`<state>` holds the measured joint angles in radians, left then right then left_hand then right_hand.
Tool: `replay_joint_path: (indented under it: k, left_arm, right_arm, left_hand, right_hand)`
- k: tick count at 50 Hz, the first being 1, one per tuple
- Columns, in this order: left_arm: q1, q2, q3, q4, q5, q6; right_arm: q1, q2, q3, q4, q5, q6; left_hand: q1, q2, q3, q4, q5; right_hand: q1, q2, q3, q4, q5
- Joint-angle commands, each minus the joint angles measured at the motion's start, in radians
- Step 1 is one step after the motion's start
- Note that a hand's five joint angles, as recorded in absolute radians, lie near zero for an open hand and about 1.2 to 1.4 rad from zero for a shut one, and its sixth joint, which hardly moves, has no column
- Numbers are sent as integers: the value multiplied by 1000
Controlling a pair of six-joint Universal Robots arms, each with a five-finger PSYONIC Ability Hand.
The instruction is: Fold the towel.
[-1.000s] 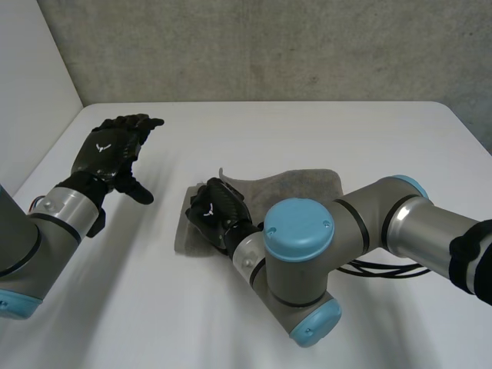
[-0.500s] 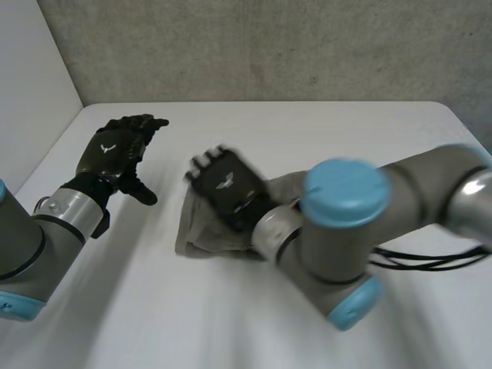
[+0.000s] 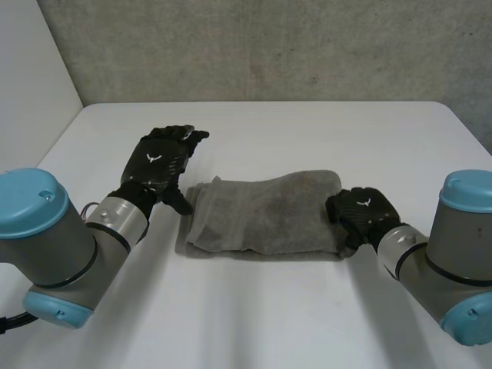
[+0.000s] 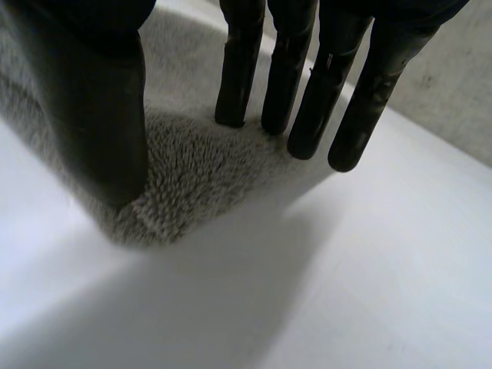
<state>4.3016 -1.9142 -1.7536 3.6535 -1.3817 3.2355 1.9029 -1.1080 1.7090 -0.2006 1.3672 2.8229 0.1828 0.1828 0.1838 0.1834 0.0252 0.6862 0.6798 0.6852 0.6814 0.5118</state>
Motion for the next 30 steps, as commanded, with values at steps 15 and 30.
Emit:
replay_joint_path:
  k: [15, 30]
  left_arm:
    - [3, 14, -21, 0, -2, -2]
    - [4, 112, -23, -36, 1, -8]
  right_arm:
    - [-4, 7, 24, -33, 16, 3]
    - [-104, -170, 83, -2, 27, -332]
  left_hand:
    - [31, 31, 30, 30, 14]
    - [19, 19, 18, 18, 2]
  right_hand:
    - [710, 716, 711, 715, 710]
    - [710, 716, 711, 715, 710]
